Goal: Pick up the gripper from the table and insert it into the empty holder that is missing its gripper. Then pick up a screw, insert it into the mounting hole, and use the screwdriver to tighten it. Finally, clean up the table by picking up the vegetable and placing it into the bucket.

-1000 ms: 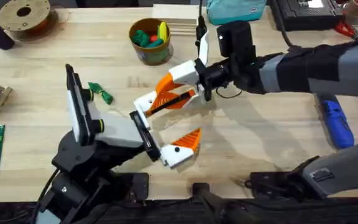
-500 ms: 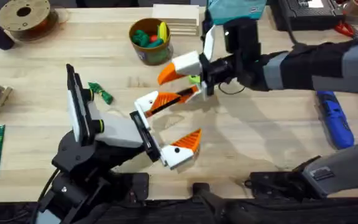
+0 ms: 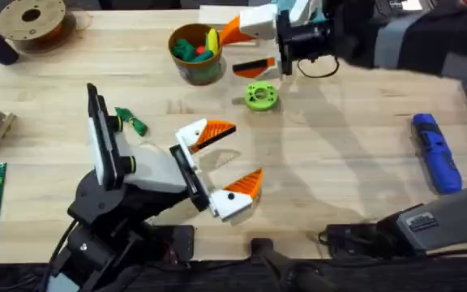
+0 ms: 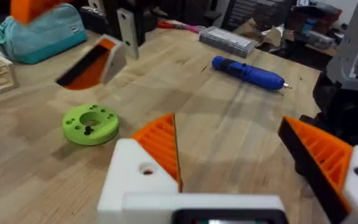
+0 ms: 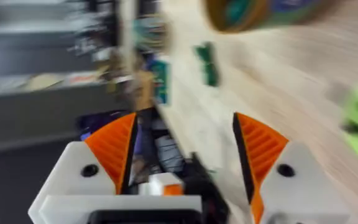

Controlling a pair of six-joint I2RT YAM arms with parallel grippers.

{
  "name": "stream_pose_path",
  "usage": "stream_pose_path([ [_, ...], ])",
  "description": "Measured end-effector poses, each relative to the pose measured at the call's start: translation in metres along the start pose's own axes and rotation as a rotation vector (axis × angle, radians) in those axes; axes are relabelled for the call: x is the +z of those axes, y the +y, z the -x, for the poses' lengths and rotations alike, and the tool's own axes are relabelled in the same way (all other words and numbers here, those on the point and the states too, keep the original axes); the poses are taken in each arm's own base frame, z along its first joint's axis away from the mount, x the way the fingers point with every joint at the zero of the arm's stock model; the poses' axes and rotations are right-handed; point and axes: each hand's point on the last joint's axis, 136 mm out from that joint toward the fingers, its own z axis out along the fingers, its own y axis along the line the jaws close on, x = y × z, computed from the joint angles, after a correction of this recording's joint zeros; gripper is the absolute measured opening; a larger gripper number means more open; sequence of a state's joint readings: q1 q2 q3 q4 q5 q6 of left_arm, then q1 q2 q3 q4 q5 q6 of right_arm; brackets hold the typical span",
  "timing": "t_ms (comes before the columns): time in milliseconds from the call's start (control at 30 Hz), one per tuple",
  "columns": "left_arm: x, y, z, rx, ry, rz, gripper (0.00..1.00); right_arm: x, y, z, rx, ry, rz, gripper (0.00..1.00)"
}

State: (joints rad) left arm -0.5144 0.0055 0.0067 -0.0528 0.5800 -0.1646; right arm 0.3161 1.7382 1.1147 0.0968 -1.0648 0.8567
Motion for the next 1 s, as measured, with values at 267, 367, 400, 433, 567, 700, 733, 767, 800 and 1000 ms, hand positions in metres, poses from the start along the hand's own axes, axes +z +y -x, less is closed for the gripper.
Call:
stream_pose_path([
  [267,0.0,0.0,0.0,0.0,0.0,0.0,0.987,-0.022,-0.043,-0.008,-0.011,-0.057,-0.505,0.847],
  [367,0.0,0.0,0.0,0.0,0.0,0.0,0.987,-0.03,-0.048,-0.013,-0.122,-0.081,-0.705,0.85],
  [400,0.0,0.0,0.0,0.0,0.0,0.0,0.987,-0.03,-0.049,-0.015,-0.17,-0.082,-0.767,0.85],
  [433,0.0,0.0,0.0,0.0,0.0,0.0,0.987,-0.029,-0.051,-0.017,-0.21,-0.078,-0.81,0.85],
  [567,0.0,0.0,0.0,0.0,0.0,0.0,0.987,-0.017,-0.057,-0.027,-0.388,-0.015,-0.927,0.85],
  [700,0.0,0.0,0.0,0.0,0.0,0.0,0.987,-0.006,-0.084,-0.034,-0.514,0.09,-1.031,0.85],
  [733,0.0,0.0,0.0,0.0,0.0,0.0,0.987,-0.006,-0.088,-0.034,-0.518,0.098,-1.042,0.848],
  [767,0.0,0.0,0.0,0.0,0.0,0.0,0.987,-0.006,-0.091,-0.033,-0.522,0.105,-1.053,0.815],
  [800,0.0,0.0,0.0,0.0,0.0,0.0,0.987,-0.006,-0.093,-0.033,-0.525,0.108,-1.061,0.774],
  [1000,0.0,0.0,0.0,0.0,0.0,0.0,0.987,-0.006,-0.094,-0.022,-0.562,0.077,-1.081,0.514],
])
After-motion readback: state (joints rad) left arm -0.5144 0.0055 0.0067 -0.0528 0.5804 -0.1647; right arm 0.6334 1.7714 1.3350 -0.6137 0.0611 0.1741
